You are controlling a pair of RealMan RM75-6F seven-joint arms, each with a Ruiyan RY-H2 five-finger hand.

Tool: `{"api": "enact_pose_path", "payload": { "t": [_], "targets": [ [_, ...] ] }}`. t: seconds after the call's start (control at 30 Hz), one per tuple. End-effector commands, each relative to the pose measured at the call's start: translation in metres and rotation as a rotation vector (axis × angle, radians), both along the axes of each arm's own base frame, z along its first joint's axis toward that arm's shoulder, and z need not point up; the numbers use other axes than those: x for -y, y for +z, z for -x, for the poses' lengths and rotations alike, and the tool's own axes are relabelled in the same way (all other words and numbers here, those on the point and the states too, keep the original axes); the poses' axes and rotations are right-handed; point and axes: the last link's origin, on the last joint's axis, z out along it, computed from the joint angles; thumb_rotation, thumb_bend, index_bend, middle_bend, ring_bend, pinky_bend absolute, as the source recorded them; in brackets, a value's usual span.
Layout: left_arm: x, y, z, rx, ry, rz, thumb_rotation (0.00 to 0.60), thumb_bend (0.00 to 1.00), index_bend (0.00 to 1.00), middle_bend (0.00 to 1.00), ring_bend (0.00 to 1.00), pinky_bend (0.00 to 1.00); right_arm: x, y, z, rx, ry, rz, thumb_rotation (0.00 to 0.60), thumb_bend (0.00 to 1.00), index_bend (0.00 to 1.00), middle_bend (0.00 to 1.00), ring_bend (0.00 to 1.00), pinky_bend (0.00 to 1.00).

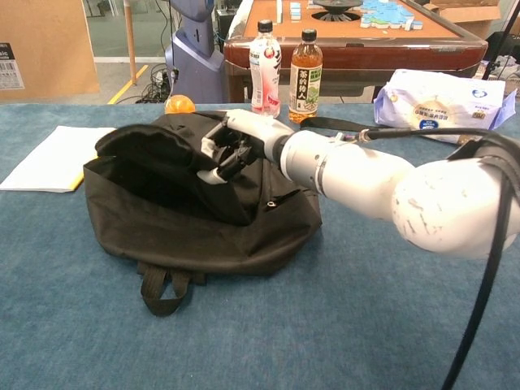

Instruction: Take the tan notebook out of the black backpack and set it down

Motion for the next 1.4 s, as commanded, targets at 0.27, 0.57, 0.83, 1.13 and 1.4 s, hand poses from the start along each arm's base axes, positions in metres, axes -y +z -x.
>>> {"api": "enact_pose_path", "payload": {
  "t": [0.27,0.57,0.83,1.13,1.4],
  "targets": [
    [-0.002,-0.012,-0.001,-0.047,0.039,0.056,0.600,0.44,0.74,0.77,0.69,0.73,-0.033,0.034,-0.006,-0.055,0.229,-0.008,0.600,0.17,0.00,0.01,0.00,0.12],
    [-0.005,-0.032,-0.012,-0.096,0.009,0.101,0.600,0.44,0.74,0.77,0.69,0.73,-0.034,0.097,0.025,-0.043,0.214,0.144,0.600,0.16,0.00,0.00,0.00,0.12],
    [-0.022,-0.042,-0.020,-0.215,0.043,0.080,0.600,0.44,0.74,0.77,0.69,0.73,-0.035,0.148,0.064,-0.030,0.124,0.253,0.600,0.16,0.00,0.02,0.00,0.12],
    [-0.025,-0.076,-0.013,-0.487,0.051,0.019,0.600,0.44,0.74,0.77,0.69,0.73,-0.039,0.193,0.092,0.003,0.051,0.342,0.600,0.16,0.00,0.03,0.00,0.12],
    [0.000,-0.113,-0.004,-0.422,0.185,0.277,0.525,0.43,0.61,0.66,0.62,0.73,-0.049,0.219,0.111,-0.037,0.037,0.393,0.600,0.17,0.00,0.06,0.00,0.12]
  ]
}}
